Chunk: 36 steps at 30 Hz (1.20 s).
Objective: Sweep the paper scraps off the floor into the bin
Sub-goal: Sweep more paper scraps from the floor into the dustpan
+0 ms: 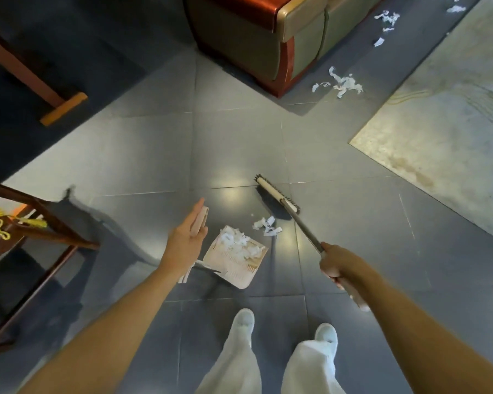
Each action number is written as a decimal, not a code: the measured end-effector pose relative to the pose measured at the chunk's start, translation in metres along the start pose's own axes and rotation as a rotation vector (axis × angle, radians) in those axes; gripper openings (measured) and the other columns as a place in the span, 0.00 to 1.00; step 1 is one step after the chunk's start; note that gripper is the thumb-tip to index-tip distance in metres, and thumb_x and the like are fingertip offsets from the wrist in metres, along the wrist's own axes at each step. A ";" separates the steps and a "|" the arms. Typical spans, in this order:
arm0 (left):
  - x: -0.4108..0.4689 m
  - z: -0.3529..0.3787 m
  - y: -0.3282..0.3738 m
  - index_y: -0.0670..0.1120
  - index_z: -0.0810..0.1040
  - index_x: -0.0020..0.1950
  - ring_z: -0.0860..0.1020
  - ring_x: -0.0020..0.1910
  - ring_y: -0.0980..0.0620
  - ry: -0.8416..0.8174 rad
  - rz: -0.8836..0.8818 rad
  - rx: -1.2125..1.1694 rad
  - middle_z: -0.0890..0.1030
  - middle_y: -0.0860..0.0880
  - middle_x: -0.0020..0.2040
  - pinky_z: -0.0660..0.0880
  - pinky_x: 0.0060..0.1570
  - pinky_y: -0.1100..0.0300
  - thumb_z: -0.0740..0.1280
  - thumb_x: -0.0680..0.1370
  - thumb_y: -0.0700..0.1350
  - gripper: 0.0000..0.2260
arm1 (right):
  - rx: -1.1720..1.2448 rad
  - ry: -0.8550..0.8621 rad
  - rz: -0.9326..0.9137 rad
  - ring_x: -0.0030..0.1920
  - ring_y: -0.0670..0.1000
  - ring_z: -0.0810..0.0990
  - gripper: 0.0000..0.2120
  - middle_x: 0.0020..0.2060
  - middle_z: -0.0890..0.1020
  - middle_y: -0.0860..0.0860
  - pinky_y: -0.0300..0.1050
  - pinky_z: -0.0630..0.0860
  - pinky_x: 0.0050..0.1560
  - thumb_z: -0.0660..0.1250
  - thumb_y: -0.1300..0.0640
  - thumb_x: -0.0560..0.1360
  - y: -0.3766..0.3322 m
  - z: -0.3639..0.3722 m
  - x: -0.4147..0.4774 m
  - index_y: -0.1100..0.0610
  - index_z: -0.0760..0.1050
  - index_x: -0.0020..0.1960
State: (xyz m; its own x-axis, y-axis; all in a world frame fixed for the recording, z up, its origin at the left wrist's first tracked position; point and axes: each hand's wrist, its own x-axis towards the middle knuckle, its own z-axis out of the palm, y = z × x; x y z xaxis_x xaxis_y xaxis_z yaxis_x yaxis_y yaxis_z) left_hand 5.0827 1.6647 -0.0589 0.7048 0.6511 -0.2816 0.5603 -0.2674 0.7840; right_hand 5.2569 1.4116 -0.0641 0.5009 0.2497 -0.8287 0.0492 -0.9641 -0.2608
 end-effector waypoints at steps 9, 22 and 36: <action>0.042 -0.014 0.003 0.58 0.63 0.74 0.70 0.68 0.54 -0.113 0.097 -0.030 0.68 0.62 0.65 0.67 0.68 0.53 0.62 0.79 0.37 0.26 | 0.222 -0.256 0.057 0.37 0.50 0.74 0.33 0.46 0.77 0.56 0.42 0.75 0.37 0.63 0.66 0.74 -0.048 0.079 -0.031 0.51 0.58 0.76; 0.038 0.032 0.085 0.48 0.63 0.75 0.62 0.61 0.80 -0.223 0.397 -0.029 0.63 0.62 0.69 0.56 0.60 0.82 0.61 0.78 0.31 0.26 | 0.557 -0.123 0.098 0.30 0.52 0.70 0.30 0.35 0.74 0.58 0.44 0.72 0.33 0.62 0.68 0.71 0.029 0.022 -0.100 0.51 0.65 0.70; -0.048 0.300 0.341 0.49 0.61 0.76 0.62 0.67 0.60 -0.326 0.710 -0.050 0.64 0.57 0.71 0.59 0.59 0.76 0.63 0.80 0.39 0.25 | 0.796 0.289 0.122 0.26 0.49 0.70 0.28 0.30 0.74 0.55 0.42 0.72 0.28 0.61 0.67 0.75 0.305 -0.137 -0.189 0.50 0.64 0.72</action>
State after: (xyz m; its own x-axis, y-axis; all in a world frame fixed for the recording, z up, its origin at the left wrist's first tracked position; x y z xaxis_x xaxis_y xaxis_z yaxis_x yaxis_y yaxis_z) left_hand 5.3706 1.3292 0.0556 0.9837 0.0930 0.1542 -0.0869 -0.5047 0.8589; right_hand 5.2957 1.0576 0.0808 0.6691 0.0116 -0.7430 -0.5869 -0.6052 -0.5379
